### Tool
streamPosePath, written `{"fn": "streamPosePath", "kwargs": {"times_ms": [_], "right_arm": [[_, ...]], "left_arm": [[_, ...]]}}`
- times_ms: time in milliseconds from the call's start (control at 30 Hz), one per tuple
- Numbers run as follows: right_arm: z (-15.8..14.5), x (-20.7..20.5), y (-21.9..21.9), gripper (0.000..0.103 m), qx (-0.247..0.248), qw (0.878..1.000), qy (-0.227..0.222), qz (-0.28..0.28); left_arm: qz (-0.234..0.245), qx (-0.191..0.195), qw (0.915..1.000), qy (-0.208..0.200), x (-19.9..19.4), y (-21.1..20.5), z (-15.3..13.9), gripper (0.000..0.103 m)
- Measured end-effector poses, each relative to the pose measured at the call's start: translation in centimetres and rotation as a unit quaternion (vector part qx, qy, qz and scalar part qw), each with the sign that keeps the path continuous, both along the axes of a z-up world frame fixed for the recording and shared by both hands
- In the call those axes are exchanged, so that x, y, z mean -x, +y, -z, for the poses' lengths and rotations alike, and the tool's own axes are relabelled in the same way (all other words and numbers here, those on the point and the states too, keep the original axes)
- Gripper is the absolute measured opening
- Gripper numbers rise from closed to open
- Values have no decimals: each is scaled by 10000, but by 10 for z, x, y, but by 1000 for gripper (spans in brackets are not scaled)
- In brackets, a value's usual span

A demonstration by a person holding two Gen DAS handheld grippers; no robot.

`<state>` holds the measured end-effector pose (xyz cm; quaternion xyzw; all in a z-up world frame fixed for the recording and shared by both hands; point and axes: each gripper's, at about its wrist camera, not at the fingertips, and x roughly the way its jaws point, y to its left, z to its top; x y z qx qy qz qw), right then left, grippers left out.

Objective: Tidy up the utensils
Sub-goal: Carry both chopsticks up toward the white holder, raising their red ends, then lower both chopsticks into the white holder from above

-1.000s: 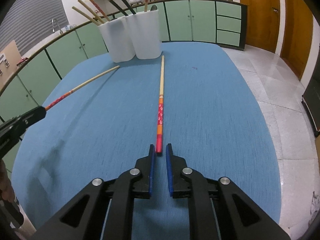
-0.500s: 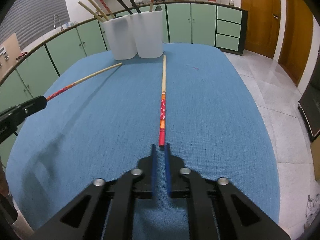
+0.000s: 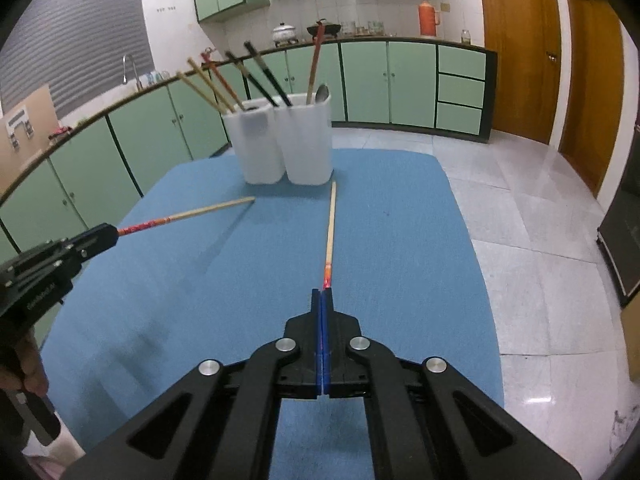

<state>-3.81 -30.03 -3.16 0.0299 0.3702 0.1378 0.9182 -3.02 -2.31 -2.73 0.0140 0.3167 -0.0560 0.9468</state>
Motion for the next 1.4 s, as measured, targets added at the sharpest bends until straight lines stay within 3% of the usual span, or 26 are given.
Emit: {"fn": "streamPosePath", "kwargs": {"times_ms": [167,333,500,567,733,933,1267,1400], "right_arm": [[35,-8,5,3,-53,9989,459,-11],[59,-12,12,19,-34,9975,707,-22],[64,-17,16,18,93,9976,679,-16],[65,-18,17,6,202,9977,650,14],[60,-13,14,6,170,9979,619,-15],[21,-3,7,6,183,9994,273,-80],[-73,-1,-6,6,35,9973,-687,-242],[-101,-13,-6,6,-110,9950,-902,-412]], "left_arm": [[24,13,9999,121,-3,-1,9,5],[17,28,9996,265,-8,0,19,5],[25,36,9996,294,-9,0,20,5],[30,32,9996,294,-9,0,20,5],[25,40,9997,260,-9,1,17,5],[37,47,10000,-39,-3,2,-4,5],[154,187,9964,-811,-4,3,-66,5],[331,381,9950,-858,-15,2,-83,5]]}}
